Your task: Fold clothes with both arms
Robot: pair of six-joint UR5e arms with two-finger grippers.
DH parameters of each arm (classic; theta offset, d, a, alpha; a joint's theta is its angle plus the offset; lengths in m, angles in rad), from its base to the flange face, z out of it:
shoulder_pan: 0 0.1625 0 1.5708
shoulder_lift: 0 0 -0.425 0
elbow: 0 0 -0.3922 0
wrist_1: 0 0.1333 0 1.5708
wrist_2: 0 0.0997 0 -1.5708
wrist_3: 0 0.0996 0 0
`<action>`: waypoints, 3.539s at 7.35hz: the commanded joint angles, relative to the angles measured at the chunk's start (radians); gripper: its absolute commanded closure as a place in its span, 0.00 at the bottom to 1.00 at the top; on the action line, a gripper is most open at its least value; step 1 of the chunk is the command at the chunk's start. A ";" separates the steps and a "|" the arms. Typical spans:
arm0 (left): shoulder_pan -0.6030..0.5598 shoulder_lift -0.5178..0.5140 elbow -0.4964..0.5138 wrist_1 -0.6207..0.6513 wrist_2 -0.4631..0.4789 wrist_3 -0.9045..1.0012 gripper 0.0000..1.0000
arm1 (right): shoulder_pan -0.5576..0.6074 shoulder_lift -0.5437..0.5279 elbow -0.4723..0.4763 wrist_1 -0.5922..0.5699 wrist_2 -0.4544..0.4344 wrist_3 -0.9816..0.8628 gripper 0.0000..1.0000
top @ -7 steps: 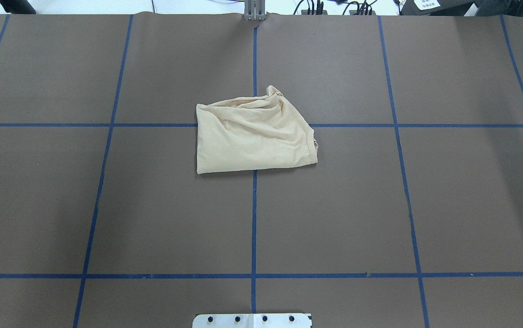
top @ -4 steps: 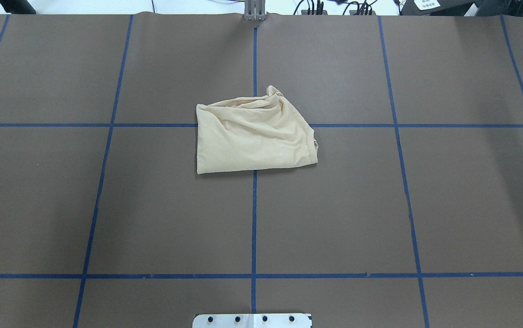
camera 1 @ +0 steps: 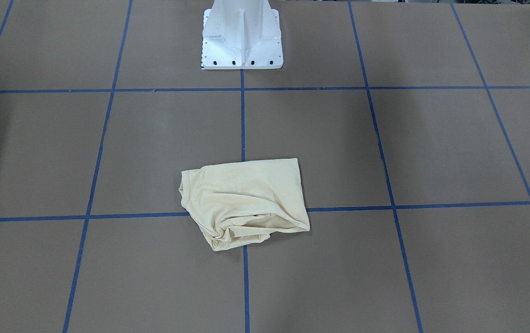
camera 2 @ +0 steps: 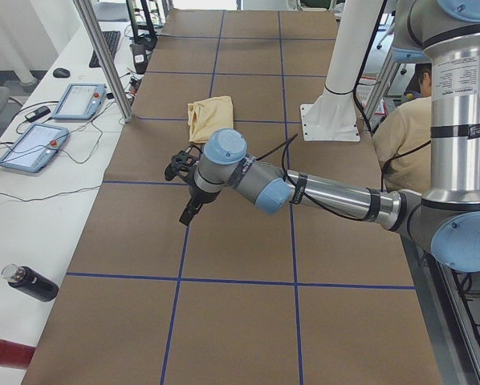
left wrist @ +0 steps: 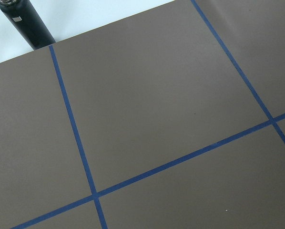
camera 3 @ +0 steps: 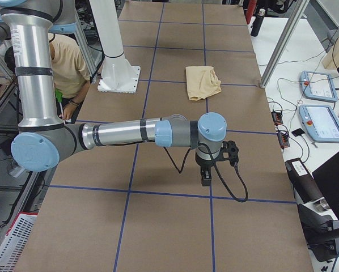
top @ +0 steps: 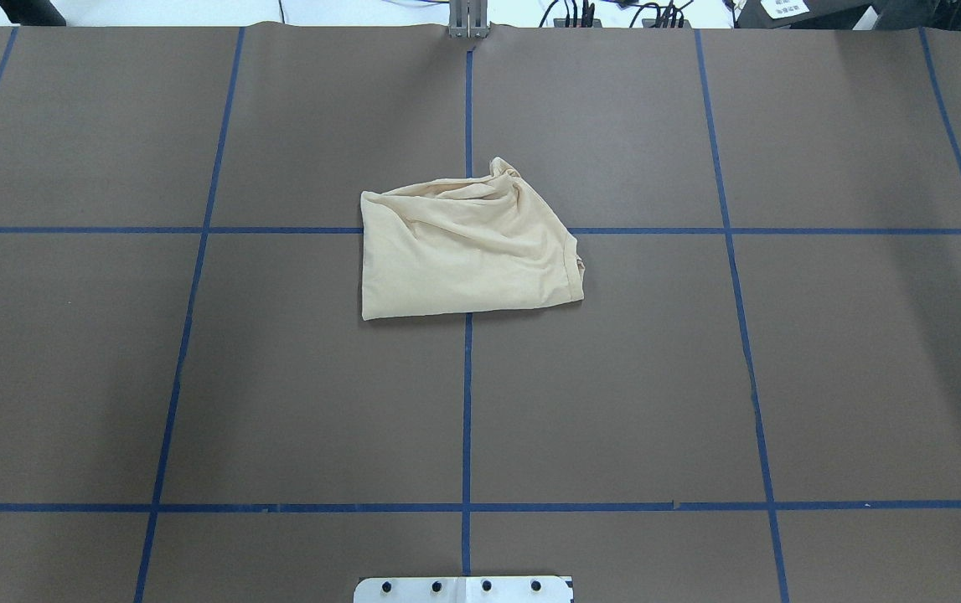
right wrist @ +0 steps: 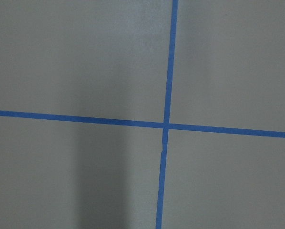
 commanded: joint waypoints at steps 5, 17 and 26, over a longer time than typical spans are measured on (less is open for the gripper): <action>0.000 0.005 -0.007 0.001 -0.005 0.001 0.00 | -0.026 -0.031 -0.040 0.004 0.076 -0.008 0.00; -0.028 -0.006 0.103 0.136 0.087 -0.003 0.00 | -0.027 -0.040 -0.014 0.004 0.053 -0.005 0.00; -0.046 -0.013 0.126 0.118 0.051 0.000 0.00 | -0.031 -0.030 0.003 0.005 0.035 -0.003 0.00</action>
